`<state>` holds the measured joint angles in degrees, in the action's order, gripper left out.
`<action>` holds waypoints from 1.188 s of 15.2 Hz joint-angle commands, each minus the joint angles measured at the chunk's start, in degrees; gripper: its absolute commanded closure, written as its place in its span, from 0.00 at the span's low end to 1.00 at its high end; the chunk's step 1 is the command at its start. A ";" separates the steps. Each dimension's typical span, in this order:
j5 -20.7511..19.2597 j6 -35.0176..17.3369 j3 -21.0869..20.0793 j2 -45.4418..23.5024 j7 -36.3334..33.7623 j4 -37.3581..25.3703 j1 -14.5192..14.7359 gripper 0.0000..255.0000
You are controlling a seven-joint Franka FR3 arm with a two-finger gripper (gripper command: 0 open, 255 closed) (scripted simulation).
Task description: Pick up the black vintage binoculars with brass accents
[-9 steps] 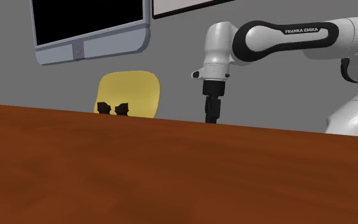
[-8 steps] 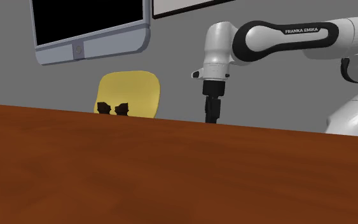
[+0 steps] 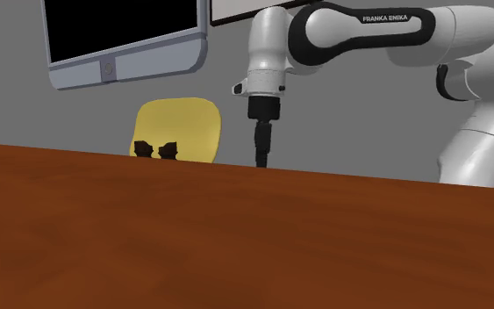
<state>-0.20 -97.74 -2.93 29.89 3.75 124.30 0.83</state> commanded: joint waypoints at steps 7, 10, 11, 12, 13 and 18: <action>-0.04 4.01 -3.92 -17.03 -3.91 -20.27 1.48 0.00; -0.74 6.68 -5.36 -23.96 -5.53 -29.54 2.19 0.00; -1.06 7.74 -5.82 -26.40 -6.07 -32.92 2.49 0.00; -1.44 8.91 -6.27 -28.92 -6.62 -36.48 2.83 0.00; -1.88 10.20 -6.71 -31.55 -7.17 -40.26 3.22 0.00; -2.93 11.83 -7.46 -37.28 -8.36 -47.30 4.38 0.00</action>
<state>-3.08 -85.56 -10.35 -7.04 -4.51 77.01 5.15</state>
